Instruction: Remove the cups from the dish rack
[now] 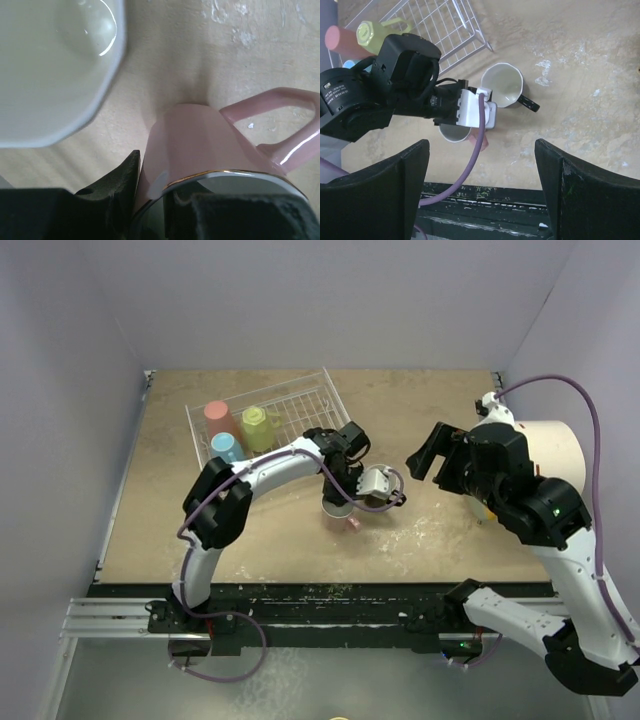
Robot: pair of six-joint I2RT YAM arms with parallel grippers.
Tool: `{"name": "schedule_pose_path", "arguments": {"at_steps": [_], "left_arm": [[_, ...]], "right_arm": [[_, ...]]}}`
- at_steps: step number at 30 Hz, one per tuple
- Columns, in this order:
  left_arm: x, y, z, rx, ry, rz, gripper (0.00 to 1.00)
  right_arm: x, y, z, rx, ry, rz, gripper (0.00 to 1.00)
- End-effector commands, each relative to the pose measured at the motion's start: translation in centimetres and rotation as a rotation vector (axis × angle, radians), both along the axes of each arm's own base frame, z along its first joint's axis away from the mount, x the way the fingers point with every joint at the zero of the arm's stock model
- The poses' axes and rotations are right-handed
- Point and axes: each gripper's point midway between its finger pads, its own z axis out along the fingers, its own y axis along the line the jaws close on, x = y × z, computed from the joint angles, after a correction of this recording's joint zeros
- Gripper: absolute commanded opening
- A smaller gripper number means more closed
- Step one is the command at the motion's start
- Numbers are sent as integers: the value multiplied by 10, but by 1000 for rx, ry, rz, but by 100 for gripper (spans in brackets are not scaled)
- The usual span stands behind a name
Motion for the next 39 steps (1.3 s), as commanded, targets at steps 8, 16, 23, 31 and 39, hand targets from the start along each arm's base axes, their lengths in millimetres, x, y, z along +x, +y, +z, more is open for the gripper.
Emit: {"name": "schedule_pose_path", "arguments": {"at_steps": [8, 16, 23, 31, 39], "left_arm": [[36, -53, 19, -149, -73, 48, 0], [58, -81, 22, -213, -91, 85, 0], [57, -83, 16, -183, -69, 77, 27], [50, -57, 49, -131, -113, 51, 85], [44, -34, 131, -184, -210, 75, 99]], "right_arm": [[4, 0, 11, 21, -39, -12, 88], [2, -4, 10, 15, -38, -25, 88], [-2, -9, 8, 10, -32, -39, 89], [4, -5, -10, -10, -4, -40, 89], [13, -2, -18, -40, 3, -37, 89]]}}
